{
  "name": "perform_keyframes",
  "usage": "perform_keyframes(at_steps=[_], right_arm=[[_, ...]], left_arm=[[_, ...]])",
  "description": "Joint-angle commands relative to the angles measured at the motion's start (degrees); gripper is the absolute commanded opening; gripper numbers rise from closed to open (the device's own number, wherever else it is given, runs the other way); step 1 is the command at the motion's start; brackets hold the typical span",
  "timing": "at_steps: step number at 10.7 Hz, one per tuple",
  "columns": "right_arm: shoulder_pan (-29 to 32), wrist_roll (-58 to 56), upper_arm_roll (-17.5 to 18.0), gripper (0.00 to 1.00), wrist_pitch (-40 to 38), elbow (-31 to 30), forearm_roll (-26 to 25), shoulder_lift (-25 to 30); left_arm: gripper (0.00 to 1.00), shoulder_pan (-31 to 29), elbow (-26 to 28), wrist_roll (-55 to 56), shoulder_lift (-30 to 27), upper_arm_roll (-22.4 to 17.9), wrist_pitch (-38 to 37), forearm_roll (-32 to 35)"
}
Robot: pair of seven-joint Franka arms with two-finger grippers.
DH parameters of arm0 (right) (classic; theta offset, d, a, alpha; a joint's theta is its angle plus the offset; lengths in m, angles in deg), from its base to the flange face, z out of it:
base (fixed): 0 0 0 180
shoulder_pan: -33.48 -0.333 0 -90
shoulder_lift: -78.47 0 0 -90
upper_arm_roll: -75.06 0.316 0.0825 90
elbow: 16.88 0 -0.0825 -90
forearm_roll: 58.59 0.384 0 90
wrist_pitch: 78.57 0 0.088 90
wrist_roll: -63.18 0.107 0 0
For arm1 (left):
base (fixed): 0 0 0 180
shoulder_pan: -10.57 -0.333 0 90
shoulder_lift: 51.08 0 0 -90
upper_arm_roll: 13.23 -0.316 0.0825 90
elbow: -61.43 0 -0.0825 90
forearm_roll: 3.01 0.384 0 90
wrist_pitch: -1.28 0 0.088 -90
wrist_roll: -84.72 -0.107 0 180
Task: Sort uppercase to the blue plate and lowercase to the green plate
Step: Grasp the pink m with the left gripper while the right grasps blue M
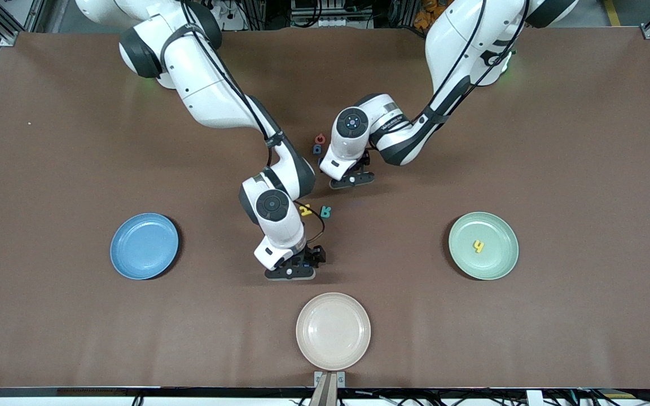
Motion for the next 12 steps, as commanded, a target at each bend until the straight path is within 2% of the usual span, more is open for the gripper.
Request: perform_keyframes(at_steps=[1,3,4,6,7,8,9,10,12], right_arm=[[-0.61,1.39,-0.44,1.00,-1.31,0.11,-0.16,0.46],[-0.70,1.39,-0.79,1.00,-1.40,0.11,-0.24,0.46],[-0.70,1.39,-0.79,1.00,-1.40,0.03,-1.03,0.55],[-0.70,1.48,-0.79,1.00,-1.40,-0.76,-2.87,0.64],[-0.70,1.22,-0.79,0.65,-1.40,-0.85,-3.58,0.81],[-0.70,0.95,-0.79,0.18,-1.40,-0.85,-4.11,0.90],[-0.79,0.95,-0.79,0.00,-1.40,-0.85,-5.50,0.90],[-0.79,0.86,-0.70,0.00,-1.57,-1.11,-7.08,0.99],[-0.44,0.60,-0.79,0.00,-2.27,-1.56,-7.28,2.30]], left_arm=[[0.86,0.22,-0.05,1.27,0.05,-0.02,-0.08,-0.44],[0.83,0.22,0.57,1.62,-0.04,-0.02,-0.08,-0.44],[0.72,0.48,0.66,1.62,-0.04,-0.02,-0.08,-0.35],[0.57,0.83,0.66,1.62,-0.04,0.07,-0.08,-0.35],[0.46,1.09,0.57,1.62,-0.04,0.15,-0.08,-0.35],[0.27,1.09,0.57,1.53,-0.04,0.24,-0.08,-0.35],[0.05,1.09,0.48,1.53,0.05,0.16,-0.08,-0.27],[0.00,1.09,0.40,1.53,-0.04,0.15,-0.08,-0.35],[0.00,-2.74,0.74,-0.91,-4.75,0.33,-2.53,0.34]])
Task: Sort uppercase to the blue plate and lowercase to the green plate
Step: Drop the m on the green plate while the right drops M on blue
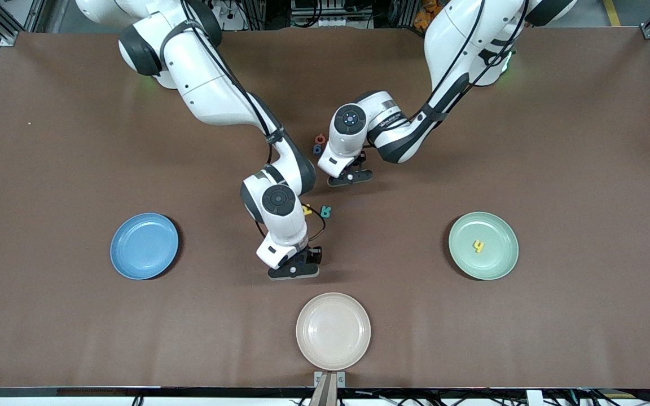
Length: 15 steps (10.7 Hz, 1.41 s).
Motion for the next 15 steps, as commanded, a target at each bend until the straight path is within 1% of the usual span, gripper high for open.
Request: perform_keyframes(at_steps=[1,2,3,5,7,8,9,10,11,12,13,14,15], right_arm=[[0.49,0.14,-0.60,0.00,-2.06,-1.86,-1.38,2.44],[1.62,-2.64,-0.60,0.00,-4.33,-1.86,-1.38,4.28],[3.46,-6.41,-0.51,0.00,-6.96,-3.17,-1.29,6.82],[6.89,-14.58,-0.60,0.00,-7.25,-13.23,-1.29,14.36],[10.23,-20.40,-0.60,0.00,-7.25,-25.00,-1.38,23.23],[11.55,-21.21,-0.51,0.00,-7.51,-30.37,-1.46,27.11],[12.87,-21.30,-0.51,0.00,-7.60,-36.25,-2.86,30.37],[14.19,-21.39,-0.51,0.00,-7.60,-40.49,-4.61,33.01],[15.42,-21.74,-0.51,0.00,-7.69,-44.19,-5.41,35.30],[16.04,-21.83,-0.51,0.00,-7.69,-47.27,-6.55,37.06],[17.35,-22.27,-0.51,0.00,-7.60,-49.21,-8.91,38.38],[19.11,-25.23,-0.51,0.00,-7.60,-49.76,-10.50,38.75],[21.47,-29.96,-0.51,0.00,-7.26,-49.76,-10.52,38.66]], left_arm=[[0.00,-6.82,1.25,-6.25,-7.93,0.69,-5.39,0.42],[0.00,-10.78,1.25,-13.44,-11.18,1.22,-9.08,-0.02],[0.00,-14.64,1.17,-20.29,-13.13,1.66,-11.03,-0.45],[0.00,-21.68,0.90,-35.05,-14.29,2.11,-11.83,-0.46],[0.00,-29.59,0.73,-52.27,-13.68,1.85,-11.84,-0.55],[0.00,-31.10,0.46,-59.32,-13.24,0.63,-11.75,-0.46],[0.00,-31.12,-0.76,-64.61,-12.63,-2.61,-11.75,-0.46],[0.00,-31.29,-1.90,-70.23,-11.84,-4.55,-11.75,-0.46],[0.00,-31.29,-3.39,-74.81,-10.35,-6.75,-11.49,-0.46],[0.00,-31.29,-3.93,-77.12,-8.51,-9.03,-10.35,-0.37],[0.00,-30.95,-3.93,-77.40,-7.27,-10.01,-7.73,-0.11],[0.49,-30.51,-3.93,-77.32,-6.48,-10.02,-6.66,-0.11],[0.99,-30.24,-4.11,-76.62,-6.56,-10.02,-6.65,0.15]])
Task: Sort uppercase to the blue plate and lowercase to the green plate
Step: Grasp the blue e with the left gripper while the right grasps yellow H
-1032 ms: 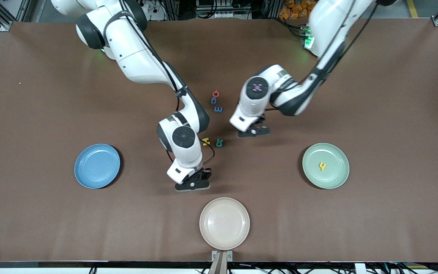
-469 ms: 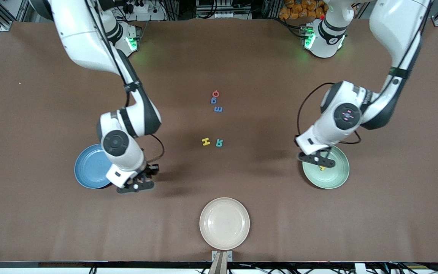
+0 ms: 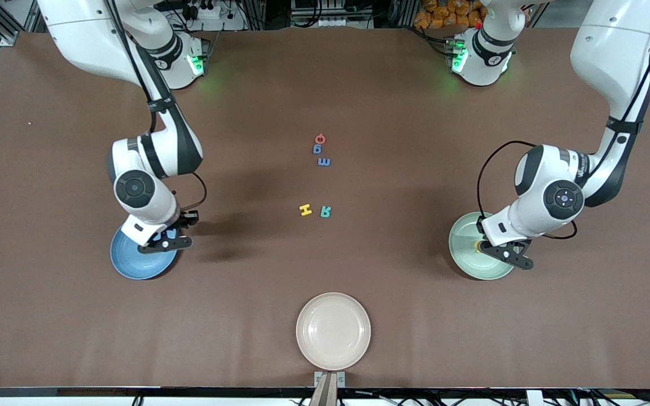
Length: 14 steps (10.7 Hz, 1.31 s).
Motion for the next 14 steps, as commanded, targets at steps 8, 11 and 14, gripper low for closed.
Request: perform_keyframes(at_steps=[8,11,14], right_arm=[[5.28,-8.91,1.11,1.00,7.17,-0.62,-4.78,0.94],[1.69,1.49,4.17,1.00,6.73,0.43,-3.47,-0.46],[-1.04,19.79,9.54,1.00,6.64,2.02,-3.46,-2.30]], left_arm=[[1.00,14.22,-0.45,14.35,-2.11,14.46,-7.38,2.40],[1.00,18.88,0.78,13.56,1.21,22.47,-4.94,15.28],[1.00,23.01,0.79,12.16,6.22,24.34,-0.27,20.69]])
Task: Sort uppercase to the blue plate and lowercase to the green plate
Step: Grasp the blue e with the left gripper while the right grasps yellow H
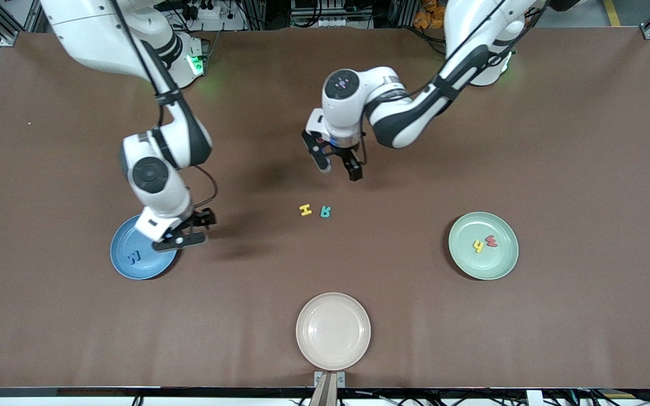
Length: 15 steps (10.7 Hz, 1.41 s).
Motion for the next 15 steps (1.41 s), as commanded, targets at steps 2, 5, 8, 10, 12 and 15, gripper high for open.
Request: perform_keyframes(at_steps=[2,5,8,10,12,15], right_arm=[[-2.40,20.70,4.02,1.00,-0.32,5.10,-0.12,-4.29],[-7.76,43.92,4.47,1.00,-0.50,14.41,-0.03,-11.76],[-9.88,51.71,4.47,1.00,-0.58,18.64,11.34,-14.76],[-10.50,52.68,4.38,1.00,-0.67,18.66,18.05,-14.77],[-11.80,57.23,4.38,1.00,-0.76,18.66,18.60,-15.20],[-13.31,64.61,4.38,1.00,-0.76,18.39,18.51,-15.82]], left_arm=[[0.95,1.06,-0.47,-5.40,5.95,0.27,5.10,6.02],[0.89,2.12,-0.82,-6.38,9.21,-1.56,9.23,6.84],[0.78,3.96,-1.08,-8.04,10.18,-2.97,11.09,7.01],[0.75,5.27,-1.52,-8.93,11.14,-3.95,12.31,7.01],[0.65,5.63,-1.52,-9.19,11.41,-4.04,12.41,7.53],[0.00,5.02,-0.73,-9.02,10.89,-4.65,12.32,8.68]])
